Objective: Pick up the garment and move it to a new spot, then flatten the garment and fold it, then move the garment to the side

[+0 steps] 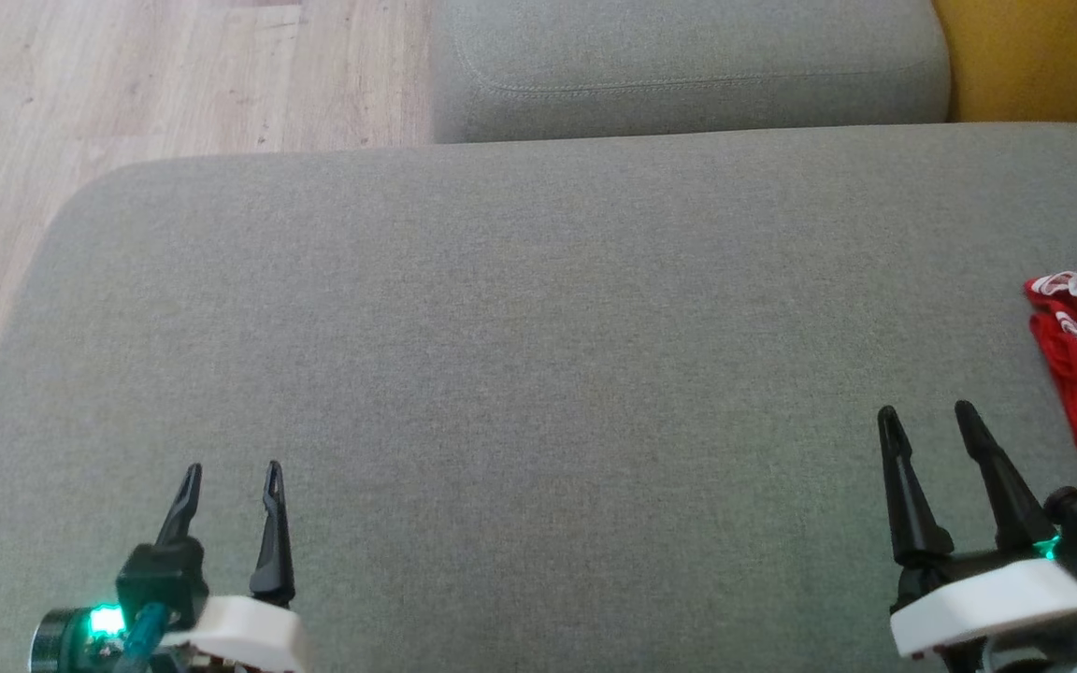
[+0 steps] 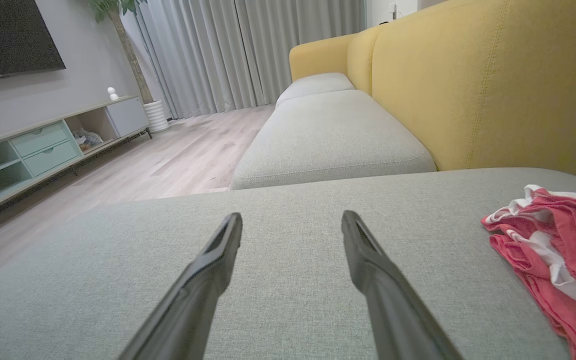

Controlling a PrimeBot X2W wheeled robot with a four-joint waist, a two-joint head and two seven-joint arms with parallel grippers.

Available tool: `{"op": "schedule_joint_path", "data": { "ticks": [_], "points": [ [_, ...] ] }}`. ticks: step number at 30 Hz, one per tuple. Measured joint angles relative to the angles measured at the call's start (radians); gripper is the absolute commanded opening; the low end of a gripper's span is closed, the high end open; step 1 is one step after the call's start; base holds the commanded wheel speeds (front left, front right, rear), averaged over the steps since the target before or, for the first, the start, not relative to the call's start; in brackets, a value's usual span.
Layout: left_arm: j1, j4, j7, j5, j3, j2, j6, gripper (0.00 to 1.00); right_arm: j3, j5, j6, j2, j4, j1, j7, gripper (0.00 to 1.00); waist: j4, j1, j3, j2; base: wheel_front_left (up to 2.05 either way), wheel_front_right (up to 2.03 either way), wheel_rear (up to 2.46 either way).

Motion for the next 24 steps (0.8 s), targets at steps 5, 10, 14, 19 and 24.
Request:
{"op": "schedule_joint_path", "data": {
  "ticks": [5, 10, 14, 19, 24],
  "points": [
    [0.0, -0.002, 0.0, 0.0, 0.0, 0.002, 0.005, 1.0, 0.004, 0.004, 0.0, 0.0, 0.007, 0.0, 0.0, 1.0, -0.004, 0.0, 0.002, 0.0, 0.0, 0.0, 0.0],
    [0.0, -0.005, 0.001, 0.0, -0.001, 0.004, 0.008, 1.0, 0.006, 0.005, 0.0, 0.0, 0.011, -0.001, 0.0, 1.0, -0.003, 0.0, 0.001, 0.0, 0.0, 0.0, 0.0],
    [0.0, -0.008, 0.002, 0.0, -0.001, 0.005, 0.008, 1.0, 0.007, 0.011, 0.0, 0.0, 0.011, -0.001, 0.0, 1.0, -0.003, 0.0, 0.002, 0.0, 0.0, 0.0, 0.0],
    [0.02, 0.044, 0.003, 0.0, -0.017, -0.027, 0.007, 0.0, 0.008, 0.013, 0.0, 0.0, 0.085, 0.002, 0.0, 0.0, -0.003, 0.0, 0.003, 0.0, 0.0, 0.0, 0.0],
    [0.042, 0.059, 0.009, -0.04, -0.009, -0.044, -0.012, 0.0, 0.009, 0.063, 0.0, 0.0, 0.104, 0.005, 0.0, 0.0, -0.003, 0.0, 0.002, 0.0, 0.0, 0.0, 0.0]
  ]
}}
